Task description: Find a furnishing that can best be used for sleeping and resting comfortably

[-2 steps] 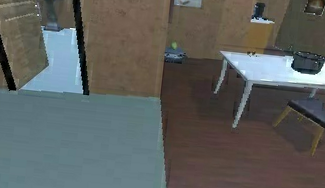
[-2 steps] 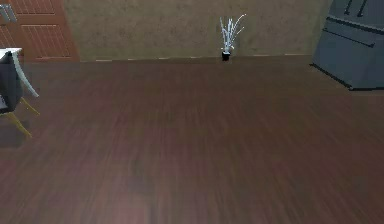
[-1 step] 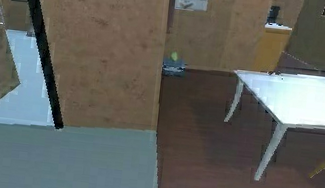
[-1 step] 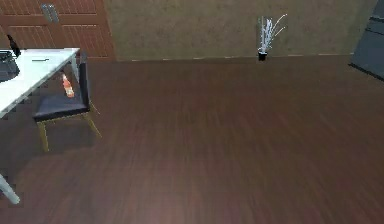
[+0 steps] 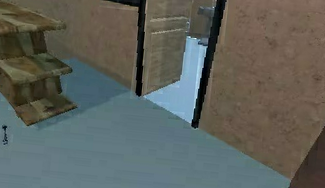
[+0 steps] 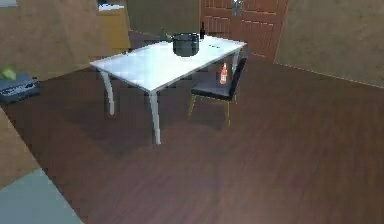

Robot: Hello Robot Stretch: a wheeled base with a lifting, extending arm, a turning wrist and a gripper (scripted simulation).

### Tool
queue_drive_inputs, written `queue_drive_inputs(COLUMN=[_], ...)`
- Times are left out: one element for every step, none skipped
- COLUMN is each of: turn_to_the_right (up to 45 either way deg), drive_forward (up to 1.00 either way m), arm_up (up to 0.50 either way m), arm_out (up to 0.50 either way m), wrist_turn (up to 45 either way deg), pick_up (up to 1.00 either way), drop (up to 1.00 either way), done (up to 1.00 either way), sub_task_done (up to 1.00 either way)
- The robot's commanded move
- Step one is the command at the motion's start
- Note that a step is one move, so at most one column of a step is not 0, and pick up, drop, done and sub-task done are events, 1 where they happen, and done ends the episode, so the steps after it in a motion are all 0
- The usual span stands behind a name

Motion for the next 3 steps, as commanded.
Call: queue_drive_inputs(turn_to_the_right=[0.0, -3.0, 0.0], drive_forward=[1.0, 0.0, 0.75], arm_up=[0.0, 0.0, 0.0], arm_out=[0.0, 0.0, 0.0], wrist_turn=[0.0, 0.0, 0.0], pick_up=[0.0, 0.0, 0.0], drop=[0.0, 0.0, 0.0], done=[0.0, 0.0, 0.0], sub_task_done=[0.0, 0.0, 0.0])
